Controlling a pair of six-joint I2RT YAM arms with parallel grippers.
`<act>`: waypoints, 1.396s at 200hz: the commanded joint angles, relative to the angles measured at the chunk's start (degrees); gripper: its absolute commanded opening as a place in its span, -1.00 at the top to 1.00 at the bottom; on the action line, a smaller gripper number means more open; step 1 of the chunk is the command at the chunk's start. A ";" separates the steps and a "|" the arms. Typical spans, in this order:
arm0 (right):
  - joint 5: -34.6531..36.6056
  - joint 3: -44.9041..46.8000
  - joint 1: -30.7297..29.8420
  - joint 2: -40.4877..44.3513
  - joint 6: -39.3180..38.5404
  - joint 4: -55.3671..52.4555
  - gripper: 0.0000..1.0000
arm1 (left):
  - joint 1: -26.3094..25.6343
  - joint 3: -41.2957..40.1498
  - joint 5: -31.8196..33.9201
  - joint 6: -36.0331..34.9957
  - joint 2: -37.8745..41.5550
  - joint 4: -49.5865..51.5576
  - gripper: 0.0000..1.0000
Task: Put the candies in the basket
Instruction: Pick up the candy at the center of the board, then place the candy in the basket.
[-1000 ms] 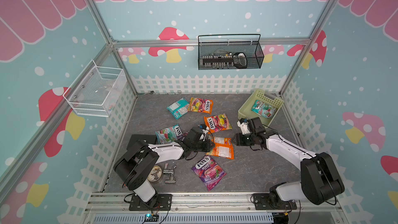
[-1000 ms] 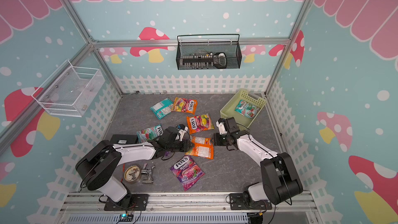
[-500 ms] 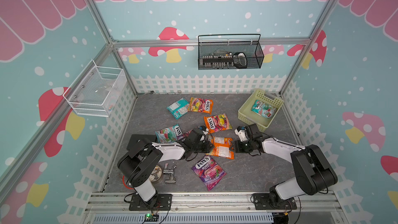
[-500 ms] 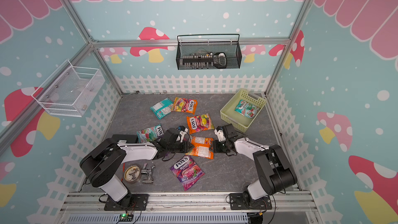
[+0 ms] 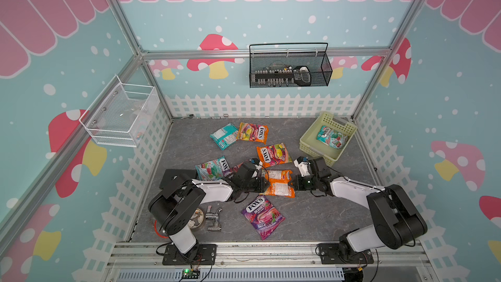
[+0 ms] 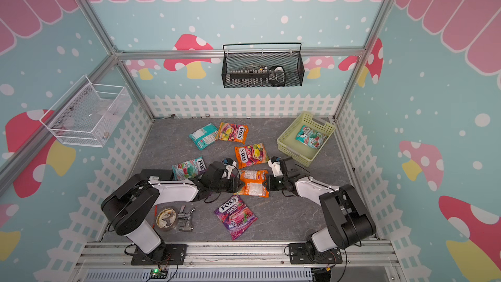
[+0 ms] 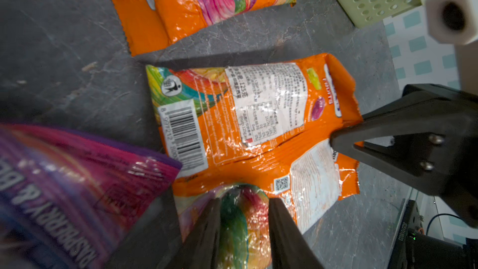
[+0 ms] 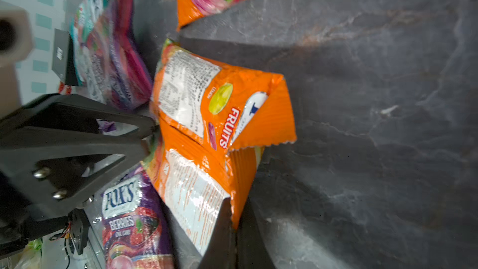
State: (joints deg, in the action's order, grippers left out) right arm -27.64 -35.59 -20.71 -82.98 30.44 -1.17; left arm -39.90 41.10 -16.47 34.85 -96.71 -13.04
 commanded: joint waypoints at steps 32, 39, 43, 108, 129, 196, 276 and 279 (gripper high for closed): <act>8.67 -10.74 -0.04 14.61 -0.72 -7.95 1.00 | 0.24 1.85 3.20 -1.75 14.12 3.69 -0.18; 10.72 -13.11 0.19 15.54 -0.96 -9.90 1.00 | 0.26 2.49 4.06 -2.66 16.05 4.14 -0.27; 11.80 -14.61 0.37 15.99 -0.99 -10.92 1.00 | 0.26 2.71 4.61 -3.24 17.22 4.45 -0.32; 16.90 -30.26 16.63 12.06 -2.22 -15.60 1.00 | 0.58 2.86 12.79 -8.83 25.77 8.20 -0.69; 18.91 -32.59 19.16 8.05 -3.26 -12.54 1.00 | 0.60 2.10 12.05 -8.25 26.13 8.26 -0.70; 8.54 -44.44 23.44 -11.23 -2.66 -10.32 1.00 | 0.59 0.29 11.78 -7.34 26.13 8.20 -0.69; 18.01 -45.07 28.36 -25.27 -5.14 -24.48 1.00 | 0.56 0.81 14.47 -6.59 23.81 8.04 -0.76; 18.58 -45.38 28.36 -27.18 -5.20 -24.90 1.00 | 0.60 0.82 14.41 -6.56 23.64 8.03 -0.76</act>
State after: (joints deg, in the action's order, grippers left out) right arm -14.39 -78.15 7.51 -104.20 27.57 -19.70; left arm -39.46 41.47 -3.05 28.12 -71.68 -5.39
